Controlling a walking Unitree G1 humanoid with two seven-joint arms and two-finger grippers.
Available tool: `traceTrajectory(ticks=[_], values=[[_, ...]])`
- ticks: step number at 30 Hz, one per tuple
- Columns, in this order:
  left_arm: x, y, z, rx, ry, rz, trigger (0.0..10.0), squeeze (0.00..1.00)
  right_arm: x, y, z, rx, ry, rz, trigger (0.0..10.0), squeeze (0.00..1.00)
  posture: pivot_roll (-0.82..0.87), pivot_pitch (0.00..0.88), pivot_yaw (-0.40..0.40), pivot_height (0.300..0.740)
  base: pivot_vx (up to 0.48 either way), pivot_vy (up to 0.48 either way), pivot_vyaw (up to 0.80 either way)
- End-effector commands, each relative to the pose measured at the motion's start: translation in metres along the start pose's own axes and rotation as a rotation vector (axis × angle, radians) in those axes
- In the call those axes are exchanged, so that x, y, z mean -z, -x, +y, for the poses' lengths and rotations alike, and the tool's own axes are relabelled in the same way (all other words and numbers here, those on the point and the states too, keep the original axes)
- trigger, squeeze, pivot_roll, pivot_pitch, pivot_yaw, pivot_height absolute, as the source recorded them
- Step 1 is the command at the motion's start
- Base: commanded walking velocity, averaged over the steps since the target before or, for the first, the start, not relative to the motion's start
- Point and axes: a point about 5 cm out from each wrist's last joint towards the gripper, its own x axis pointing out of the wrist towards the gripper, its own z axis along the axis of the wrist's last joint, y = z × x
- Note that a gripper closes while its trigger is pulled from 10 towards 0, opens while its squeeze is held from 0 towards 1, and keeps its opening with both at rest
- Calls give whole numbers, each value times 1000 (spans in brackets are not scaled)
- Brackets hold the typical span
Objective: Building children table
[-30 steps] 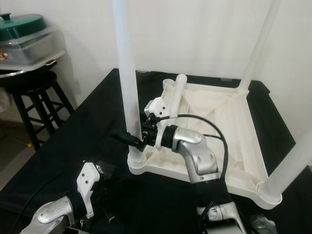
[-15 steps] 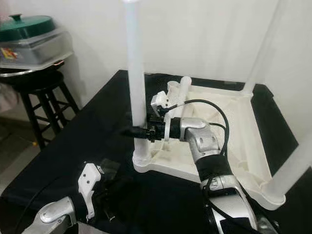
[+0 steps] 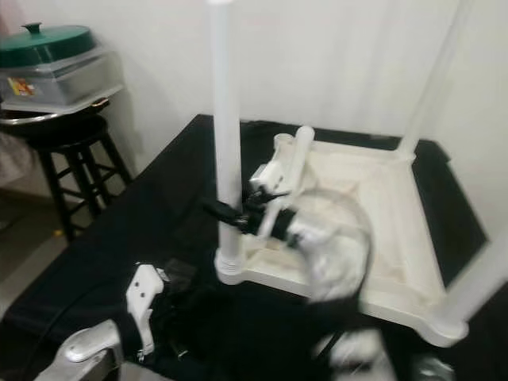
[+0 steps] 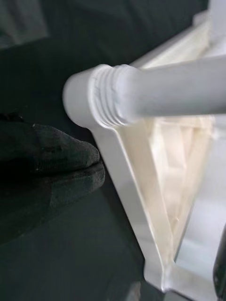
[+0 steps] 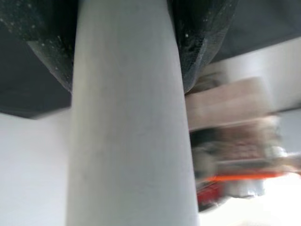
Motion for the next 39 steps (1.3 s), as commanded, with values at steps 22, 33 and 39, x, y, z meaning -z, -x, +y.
traceTrajectory(ticks=[22, 33, 39], values=[[2, -1, 2, 3, 18, -1, 10000, 0, 32, 15, 34, -51, -36, 218, 10000, 1000, -5, 0, -4, 740, 0, 0, 0], [2, -4, 0, 3, 16, -5, 10000, 0, -16, 20, 6, -634, 147, 172, 10000, 0, 19, 0, -20, 740, 0, 0, 0], [2, -4, 1, 1, 13, -6, 10000, 0, -28, 12, -14, -712, 78, 168, 9647, 0, 27, 0, -24, 740, 0, 0, 0]])
